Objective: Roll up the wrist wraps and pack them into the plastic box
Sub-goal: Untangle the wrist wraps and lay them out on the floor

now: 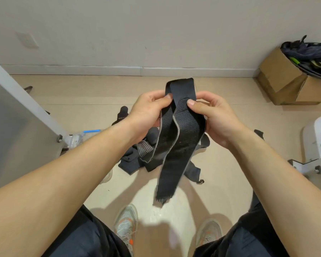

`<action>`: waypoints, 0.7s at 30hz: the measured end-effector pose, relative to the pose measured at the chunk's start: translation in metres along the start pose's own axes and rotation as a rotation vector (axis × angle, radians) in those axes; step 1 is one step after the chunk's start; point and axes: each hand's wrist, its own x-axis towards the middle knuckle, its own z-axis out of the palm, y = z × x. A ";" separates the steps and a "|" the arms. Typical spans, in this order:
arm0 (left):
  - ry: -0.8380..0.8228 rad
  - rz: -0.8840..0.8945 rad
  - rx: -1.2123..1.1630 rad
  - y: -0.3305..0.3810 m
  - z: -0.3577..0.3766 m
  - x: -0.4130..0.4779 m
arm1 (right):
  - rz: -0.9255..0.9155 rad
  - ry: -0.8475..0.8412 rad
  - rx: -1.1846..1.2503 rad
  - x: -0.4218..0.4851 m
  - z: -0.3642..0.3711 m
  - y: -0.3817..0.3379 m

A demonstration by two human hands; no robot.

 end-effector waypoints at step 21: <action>-0.069 -0.100 -0.232 -0.003 0.017 -0.003 | -0.035 0.239 -0.085 0.011 0.004 0.013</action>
